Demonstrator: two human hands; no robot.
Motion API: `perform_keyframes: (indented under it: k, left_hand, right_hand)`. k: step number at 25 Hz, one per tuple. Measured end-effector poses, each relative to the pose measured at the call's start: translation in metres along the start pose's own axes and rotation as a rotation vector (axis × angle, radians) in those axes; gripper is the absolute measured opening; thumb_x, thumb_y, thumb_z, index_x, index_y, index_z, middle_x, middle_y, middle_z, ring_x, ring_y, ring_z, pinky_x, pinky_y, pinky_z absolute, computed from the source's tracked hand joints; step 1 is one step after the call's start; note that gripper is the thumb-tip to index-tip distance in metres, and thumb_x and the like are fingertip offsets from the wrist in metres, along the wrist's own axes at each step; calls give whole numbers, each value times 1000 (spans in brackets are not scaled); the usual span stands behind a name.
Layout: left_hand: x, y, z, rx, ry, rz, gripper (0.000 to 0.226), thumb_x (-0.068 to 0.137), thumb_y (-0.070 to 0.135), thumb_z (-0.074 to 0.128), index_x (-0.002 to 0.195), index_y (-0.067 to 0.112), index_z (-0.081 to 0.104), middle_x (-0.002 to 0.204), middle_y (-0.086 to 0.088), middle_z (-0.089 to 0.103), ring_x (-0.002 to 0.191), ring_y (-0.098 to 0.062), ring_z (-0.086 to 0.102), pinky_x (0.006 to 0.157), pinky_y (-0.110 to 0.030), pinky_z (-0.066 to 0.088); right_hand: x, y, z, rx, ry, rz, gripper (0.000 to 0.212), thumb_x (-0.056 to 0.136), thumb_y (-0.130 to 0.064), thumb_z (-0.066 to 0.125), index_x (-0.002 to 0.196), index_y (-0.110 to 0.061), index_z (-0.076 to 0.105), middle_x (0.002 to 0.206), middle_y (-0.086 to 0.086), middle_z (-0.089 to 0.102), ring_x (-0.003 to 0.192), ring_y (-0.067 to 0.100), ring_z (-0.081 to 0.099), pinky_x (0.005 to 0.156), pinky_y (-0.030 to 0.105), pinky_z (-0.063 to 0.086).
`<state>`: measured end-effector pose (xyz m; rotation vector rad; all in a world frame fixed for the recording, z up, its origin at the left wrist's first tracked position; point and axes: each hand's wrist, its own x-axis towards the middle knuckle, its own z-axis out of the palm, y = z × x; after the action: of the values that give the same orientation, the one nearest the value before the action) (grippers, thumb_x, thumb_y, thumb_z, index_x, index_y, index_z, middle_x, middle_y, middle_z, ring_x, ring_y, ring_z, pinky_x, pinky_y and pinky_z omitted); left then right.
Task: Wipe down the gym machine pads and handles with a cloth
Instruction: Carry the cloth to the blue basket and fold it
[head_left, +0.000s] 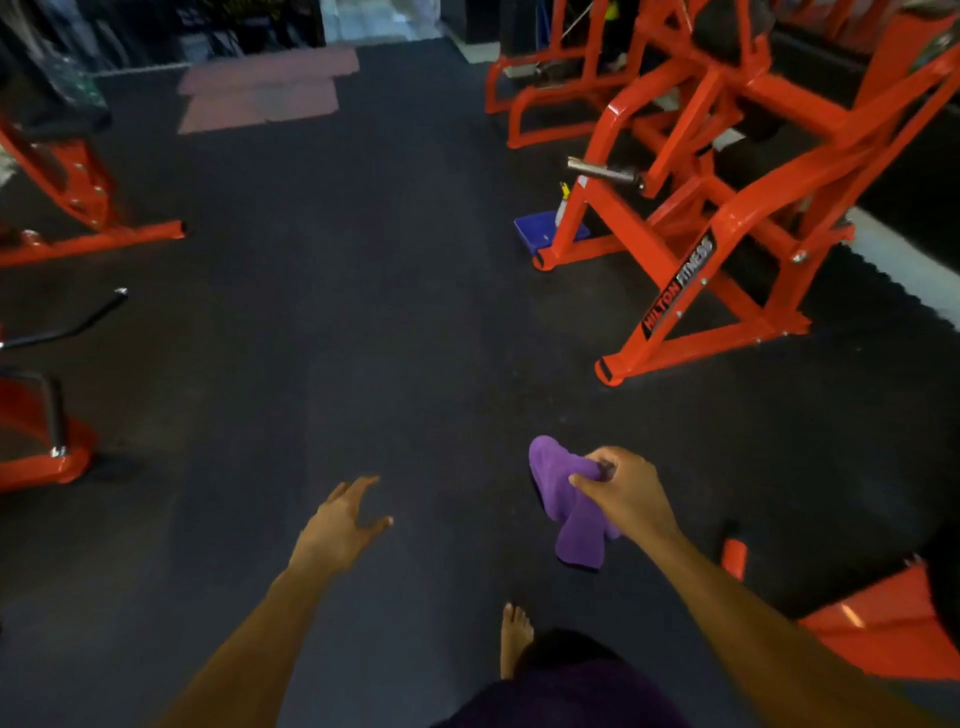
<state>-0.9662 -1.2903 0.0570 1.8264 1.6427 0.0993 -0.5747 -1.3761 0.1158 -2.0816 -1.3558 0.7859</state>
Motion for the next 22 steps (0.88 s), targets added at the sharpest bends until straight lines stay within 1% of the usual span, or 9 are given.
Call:
perform_keyframes:
  k: [3, 8, 12, 14, 16, 17, 19, 20, 22]
  left_hand:
    - [98, 22, -53, -27, 42, -31, 71, 92, 53, 71, 154, 38, 38, 159, -3, 42, 144, -28, 44, 105, -52, 50]
    - [261, 32, -107, -107, 75, -68, 70, 92, 51, 72, 153, 37, 41, 153, 0, 47, 139, -26, 50, 97, -43, 52]
    - [405, 51, -153, -193, 35, -76, 68, 90, 43, 78, 150, 28, 48, 143, 0, 57, 130, -24, 58, 98, -39, 50]
    - [473, 73, -184, -248, -23, -72, 67, 86, 41, 82, 145, 23, 54, 140, -5, 62, 126, -25, 62, 99, -36, 50]
    - [537, 110, -215, -307, -47, -43, 57, 87, 37, 82, 137, 23, 61, 131, -3, 68, 116, -19, 68, 92, -29, 54]
    - [565, 132, -228, -331, -48, -10, 45, 89, 36, 80, 130, 28, 63, 122, 2, 71, 105, -11, 71, 82, -23, 56]
    - [624, 177, -242, -393, -43, 51, 25, 93, 40, 75, 114, 36, 62, 104, 8, 72, 81, 8, 67, 65, -10, 50]
    - [651, 196, -245, -499, -54, 55, 23, 93, 46, 73, 110, 37, 60, 105, 5, 72, 78, 10, 66, 65, -10, 48]
    - [714, 228, -253, -812, -177, -53, 43, 89, 67, 64, 120, 37, 58, 125, 1, 68, 98, 5, 67, 76, -24, 54]
  right_hand:
    - [117, -40, -13, -12, -3, -68, 12, 81, -23, 81, 82, -23, 69, 79, -8, 68, 76, 13, 65, 71, 32, 53]
    - [318, -115, 0, -31, -86, -123, 13, 85, -26, 80, 92, -21, 69, 86, -5, 69, 81, 10, 66, 75, 27, 53]
    - [458, -177, 15, -6, -104, -192, 14, 83, -24, 81, 87, -26, 68, 84, -12, 68, 79, 1, 63, 67, 11, 45]
    - [526, -216, 12, 14, -84, -223, 15, 81, -22, 83, 85, -24, 69, 81, -12, 68, 75, 0, 62, 65, 10, 45]
    - [591, -248, 7, 64, -36, -231, 15, 80, -22, 84, 84, -24, 70, 77, -12, 68, 70, 1, 62, 64, 14, 47]
    - [623, -262, 5, 112, -5, -225, 15, 80, -22, 84, 84, -24, 70, 76, -12, 68, 69, 1, 61, 65, 21, 51]
    - [690, -285, 3, 199, 54, -184, 14, 81, -22, 82, 86, -23, 69, 76, -12, 69, 71, 5, 64, 67, 34, 58]
    - [722, -295, 3, 246, 64, -169, 13, 82, -22, 81, 88, -23, 69, 79, -10, 69, 74, 10, 66, 68, 40, 60]
    - [794, -316, 2, 335, 59, -152, 12, 85, -21, 78, 93, -20, 69, 86, -4, 70, 83, 19, 70, 68, 49, 61]
